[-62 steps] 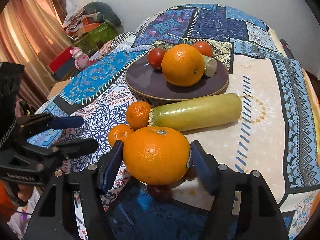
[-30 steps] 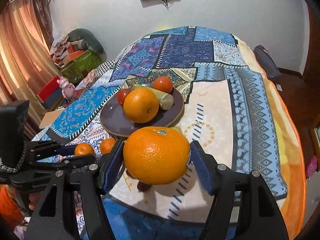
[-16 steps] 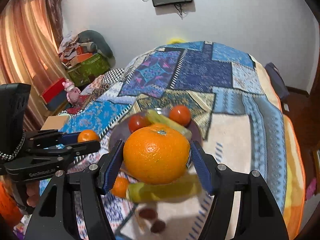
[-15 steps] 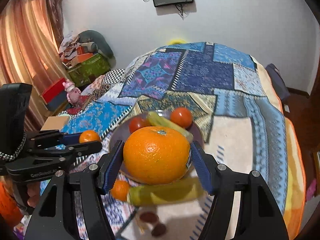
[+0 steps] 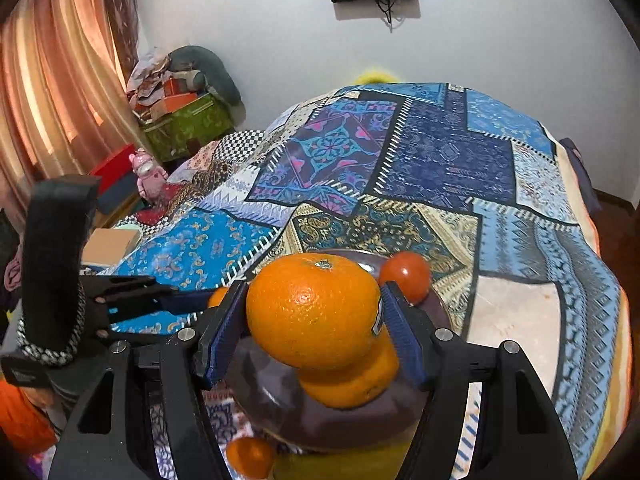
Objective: Organize fruits
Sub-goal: 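Carry the mandarin and orange onto the plate with both grippers, then open both grippers over the plate and lift away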
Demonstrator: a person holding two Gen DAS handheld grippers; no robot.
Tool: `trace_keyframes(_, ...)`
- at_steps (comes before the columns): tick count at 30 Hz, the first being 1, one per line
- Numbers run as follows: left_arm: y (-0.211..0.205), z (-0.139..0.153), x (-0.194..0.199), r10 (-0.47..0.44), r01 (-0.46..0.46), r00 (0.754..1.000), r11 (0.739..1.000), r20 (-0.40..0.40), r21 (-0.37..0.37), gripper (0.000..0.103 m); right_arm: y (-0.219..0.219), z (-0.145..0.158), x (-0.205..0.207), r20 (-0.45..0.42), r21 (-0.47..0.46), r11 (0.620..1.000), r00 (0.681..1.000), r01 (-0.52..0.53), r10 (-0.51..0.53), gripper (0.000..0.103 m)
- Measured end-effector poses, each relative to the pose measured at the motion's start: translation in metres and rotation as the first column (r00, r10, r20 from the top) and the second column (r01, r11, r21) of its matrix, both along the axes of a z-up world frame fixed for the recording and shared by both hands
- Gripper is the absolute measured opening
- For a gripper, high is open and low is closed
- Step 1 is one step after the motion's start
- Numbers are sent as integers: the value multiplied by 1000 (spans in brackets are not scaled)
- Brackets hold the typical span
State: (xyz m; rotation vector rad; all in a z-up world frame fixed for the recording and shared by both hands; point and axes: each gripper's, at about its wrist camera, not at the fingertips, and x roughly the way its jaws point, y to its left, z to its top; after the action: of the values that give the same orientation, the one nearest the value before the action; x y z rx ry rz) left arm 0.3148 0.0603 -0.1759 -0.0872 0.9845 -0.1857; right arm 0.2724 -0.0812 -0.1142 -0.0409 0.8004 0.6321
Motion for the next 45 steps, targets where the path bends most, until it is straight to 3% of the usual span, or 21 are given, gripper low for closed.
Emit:
trace_keyframes(8, 5, -13, 12, 13, -13, 1000, 1000, -27, 5, 36, 12, -6, 12, 8, -29, 999, 1000, -17, 18, 64)
trace_keyframes(11, 8, -11, 10, 15, -15, 1000, 1000, -21, -1, 41, 13, -6, 13, 11, -34, 999, 1000, -18, 19, 64)
trace_keyframes(22, 38, 45, -10, 61, -55, 995, 995, 77, -79, 44, 16, -4, 3, 28, -41, 998, 998, -53, 54, 64)
trace_keyframes(29, 32, 63, -16, 21, -11, 995, 994, 94, -106, 44, 27, -7, -10, 32, -41, 993, 993, -108, 109, 64)
trace_keyframes(39, 16, 54, -31, -42, 50, 995, 995, 92, -91, 46, 36, -18, -29, 44, -79, 981, 983, -177, 180, 65)
trace_keyframes(45, 24, 43, -29, -2, 10, 997, 995, 79, -102, 49, 39, -20, -34, 55, -139, 976, 983, -167, 176, 69)
